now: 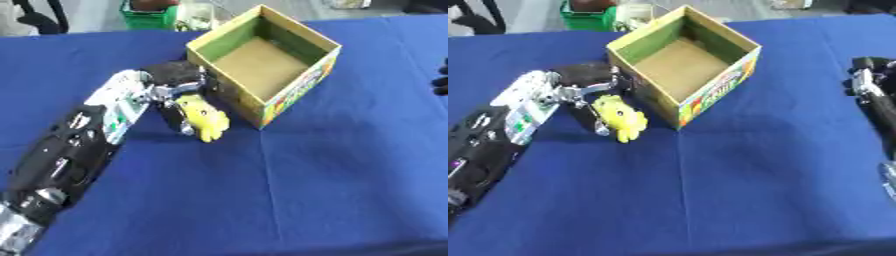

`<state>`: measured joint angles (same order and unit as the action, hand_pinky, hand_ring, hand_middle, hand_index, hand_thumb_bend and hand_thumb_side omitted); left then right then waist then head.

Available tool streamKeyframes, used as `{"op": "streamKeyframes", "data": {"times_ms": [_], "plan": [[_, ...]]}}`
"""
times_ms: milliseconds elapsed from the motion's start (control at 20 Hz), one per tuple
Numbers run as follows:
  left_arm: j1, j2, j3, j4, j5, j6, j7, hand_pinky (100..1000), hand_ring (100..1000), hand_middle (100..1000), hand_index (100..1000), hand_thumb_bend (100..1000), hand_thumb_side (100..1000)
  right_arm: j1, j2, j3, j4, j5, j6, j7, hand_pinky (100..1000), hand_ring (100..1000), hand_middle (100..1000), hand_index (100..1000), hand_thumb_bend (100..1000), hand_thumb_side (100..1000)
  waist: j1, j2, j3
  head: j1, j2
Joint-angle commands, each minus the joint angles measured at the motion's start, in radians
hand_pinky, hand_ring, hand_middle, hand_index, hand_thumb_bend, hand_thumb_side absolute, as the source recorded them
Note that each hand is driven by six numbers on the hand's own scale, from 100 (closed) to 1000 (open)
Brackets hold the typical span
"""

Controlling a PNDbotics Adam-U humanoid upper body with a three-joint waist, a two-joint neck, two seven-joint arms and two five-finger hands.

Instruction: Pick up objects on the table and place them in the box.

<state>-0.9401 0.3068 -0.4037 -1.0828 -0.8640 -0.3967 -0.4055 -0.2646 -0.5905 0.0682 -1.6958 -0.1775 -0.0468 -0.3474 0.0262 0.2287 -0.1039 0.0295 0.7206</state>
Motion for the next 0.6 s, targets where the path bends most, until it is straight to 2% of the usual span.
{"op": "streamKeyframes", "data": {"times_ms": [50, 250, 600], "plan": [[-0.011, 0.0, 0.014, 0.014, -0.027, -0.005, 0.008, 681, 644, 614, 696, 655, 100, -0.015, -0.016, -0.006, -0.01, -0.004, -0.001, 0.004, 610, 606, 598, 698, 100, 569, -0.006, -0.013, -0.003, 0.003, 0.004], [-0.011, 0.001, 0.02, 0.03, -0.044, -0.011, 0.002, 641, 587, 561, 654, 612, 100, -0.014, -0.015, -0.006, -0.009, -0.004, -0.002, 0.004, 610, 606, 598, 698, 100, 570, -0.006, -0.013, -0.003, 0.002, 0.004], [-0.008, 0.005, 0.025, 0.031, -0.073, 0.014, 0.005, 359, 293, 299, 412, 437, 100, -0.013, -0.014, -0.008, -0.008, -0.004, -0.003, 0.003, 610, 606, 598, 698, 100, 569, -0.006, -0.015, 0.0, -0.001, 0.003]]}}
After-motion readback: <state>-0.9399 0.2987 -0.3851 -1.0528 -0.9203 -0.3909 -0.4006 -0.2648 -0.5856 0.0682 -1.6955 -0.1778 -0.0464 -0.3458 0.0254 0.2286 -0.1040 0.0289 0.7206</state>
